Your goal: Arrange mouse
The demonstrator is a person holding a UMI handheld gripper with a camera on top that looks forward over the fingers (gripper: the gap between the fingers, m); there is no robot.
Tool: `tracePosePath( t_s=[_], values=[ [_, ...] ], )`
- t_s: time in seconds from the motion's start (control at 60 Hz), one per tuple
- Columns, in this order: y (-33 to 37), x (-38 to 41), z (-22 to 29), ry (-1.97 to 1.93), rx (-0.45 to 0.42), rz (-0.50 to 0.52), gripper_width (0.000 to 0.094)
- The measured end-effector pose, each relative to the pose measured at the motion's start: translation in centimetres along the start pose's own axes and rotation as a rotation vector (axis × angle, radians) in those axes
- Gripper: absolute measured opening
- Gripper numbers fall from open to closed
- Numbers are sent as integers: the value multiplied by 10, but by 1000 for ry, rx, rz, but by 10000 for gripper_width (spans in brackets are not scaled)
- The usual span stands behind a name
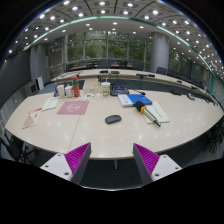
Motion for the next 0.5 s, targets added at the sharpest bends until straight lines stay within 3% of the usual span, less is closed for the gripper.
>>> tracePosePath(
  t_s=[0.3, 0.5],
  values=[
    [-74, -9, -17, 13, 13, 22, 859],
    [-172, 14, -9, 12, -18, 58, 861]
  ],
)
Point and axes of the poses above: the point between the fingertips, and its own axes, seen from behind it with the camera up: x to the left, z up, y backward, against the way the camera looks, the point moved 6 cm from there along y, backward, against the way the camera looks, and after that the axes turned 6 degrees about -z, right-handed, at the moved point
